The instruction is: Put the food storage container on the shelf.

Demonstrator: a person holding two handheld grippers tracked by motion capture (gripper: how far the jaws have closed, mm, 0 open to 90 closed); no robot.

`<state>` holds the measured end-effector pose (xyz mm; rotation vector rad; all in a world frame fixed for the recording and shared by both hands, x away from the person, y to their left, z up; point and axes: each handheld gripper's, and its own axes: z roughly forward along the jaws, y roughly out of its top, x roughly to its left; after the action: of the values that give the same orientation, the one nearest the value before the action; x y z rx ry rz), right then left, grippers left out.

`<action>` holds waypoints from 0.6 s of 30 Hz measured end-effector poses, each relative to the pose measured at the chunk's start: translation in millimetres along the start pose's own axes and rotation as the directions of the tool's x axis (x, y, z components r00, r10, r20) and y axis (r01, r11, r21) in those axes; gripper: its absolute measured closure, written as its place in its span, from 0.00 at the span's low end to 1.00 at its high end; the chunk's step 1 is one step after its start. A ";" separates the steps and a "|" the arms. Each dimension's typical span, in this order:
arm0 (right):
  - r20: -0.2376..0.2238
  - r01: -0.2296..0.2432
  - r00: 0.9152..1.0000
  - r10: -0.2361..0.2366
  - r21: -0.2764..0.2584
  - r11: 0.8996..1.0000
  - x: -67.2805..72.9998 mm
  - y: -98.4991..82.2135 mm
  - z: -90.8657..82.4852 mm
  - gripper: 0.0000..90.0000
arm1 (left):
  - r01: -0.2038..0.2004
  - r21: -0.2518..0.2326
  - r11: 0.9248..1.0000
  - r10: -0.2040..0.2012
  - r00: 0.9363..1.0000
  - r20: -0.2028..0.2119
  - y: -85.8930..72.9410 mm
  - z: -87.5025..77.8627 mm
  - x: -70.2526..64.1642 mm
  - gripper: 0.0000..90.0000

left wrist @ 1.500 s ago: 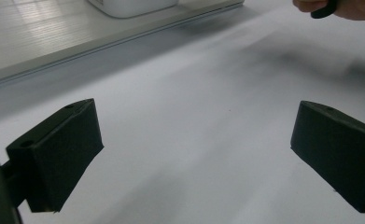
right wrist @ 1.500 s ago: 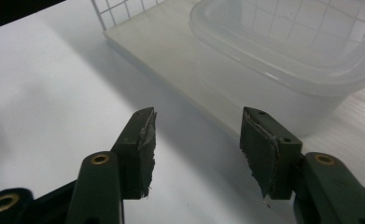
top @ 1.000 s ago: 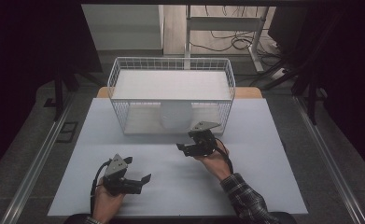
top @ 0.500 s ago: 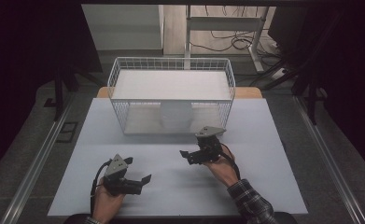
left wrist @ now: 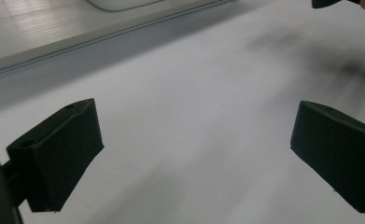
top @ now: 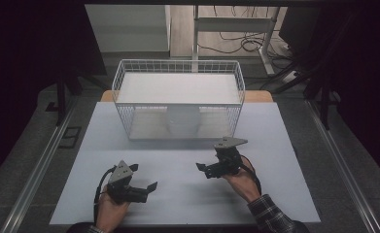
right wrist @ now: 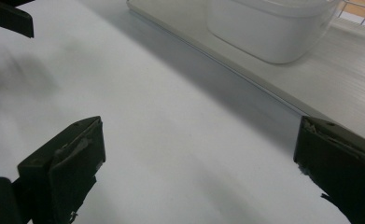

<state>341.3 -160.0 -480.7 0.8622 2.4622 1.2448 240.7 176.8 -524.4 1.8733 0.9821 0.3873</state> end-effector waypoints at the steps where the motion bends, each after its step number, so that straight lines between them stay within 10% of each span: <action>1: 0.001 -0.001 1.000 0.001 -0.001 1.000 0.3 -1.0 -2.4 0.02 | -0.001 0.002 1.000 0.001 1.000 -0.001 0.2 -0.7 0.1 0.02; 18: 0.045 -0.022 0.999 0.023 -0.020 1.000 -4.4 -28.6 -44.2 0.01 | -0.038 0.015 0.999 0.039 0.998 -0.044 0.1 -13.3 -3.5 0.02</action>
<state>313.0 -204.4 -477.0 0.9047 2.4085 1.2405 230.3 182.1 -517.3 1.9061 0.9818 0.4478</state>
